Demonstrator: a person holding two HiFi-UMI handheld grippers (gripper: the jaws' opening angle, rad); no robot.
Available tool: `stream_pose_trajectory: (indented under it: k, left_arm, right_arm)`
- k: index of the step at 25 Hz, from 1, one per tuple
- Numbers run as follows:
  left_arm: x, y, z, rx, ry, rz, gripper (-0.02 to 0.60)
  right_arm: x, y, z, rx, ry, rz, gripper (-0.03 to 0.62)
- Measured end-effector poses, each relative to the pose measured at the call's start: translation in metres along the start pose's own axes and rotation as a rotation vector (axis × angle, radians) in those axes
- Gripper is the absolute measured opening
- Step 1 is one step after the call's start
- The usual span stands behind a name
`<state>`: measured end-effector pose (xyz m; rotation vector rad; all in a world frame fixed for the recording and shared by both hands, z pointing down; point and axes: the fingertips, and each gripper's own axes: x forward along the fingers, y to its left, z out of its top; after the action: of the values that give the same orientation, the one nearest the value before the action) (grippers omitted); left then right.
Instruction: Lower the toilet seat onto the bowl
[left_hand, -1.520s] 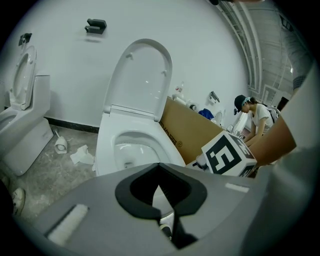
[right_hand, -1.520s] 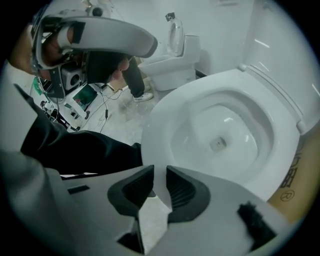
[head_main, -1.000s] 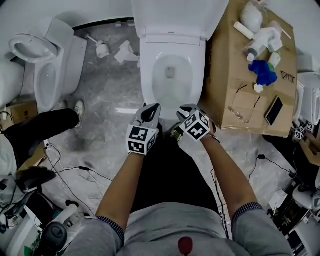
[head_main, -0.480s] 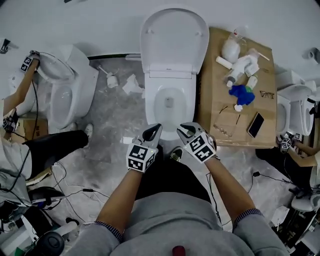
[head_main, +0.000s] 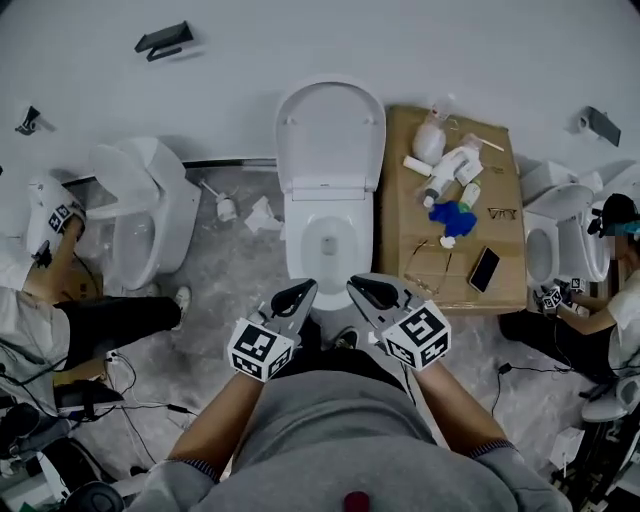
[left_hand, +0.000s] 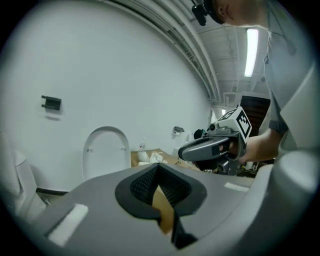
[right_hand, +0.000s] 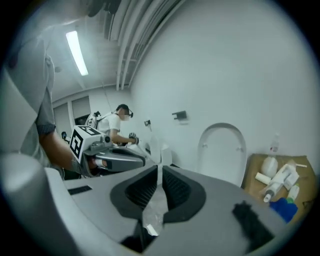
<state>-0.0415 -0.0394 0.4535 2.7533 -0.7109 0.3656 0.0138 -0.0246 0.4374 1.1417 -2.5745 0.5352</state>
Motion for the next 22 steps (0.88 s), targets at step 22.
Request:
stream_pose_trajectory:
  k: [22]
  left_arm:
    - [-0.025, -0.075, 0.153, 0.180, -0.220, -0.115, 0.009]
  right_arm:
    - [-0.091, 0.038, 0.136, -0.177, -0.348, -0.067, 0.015]
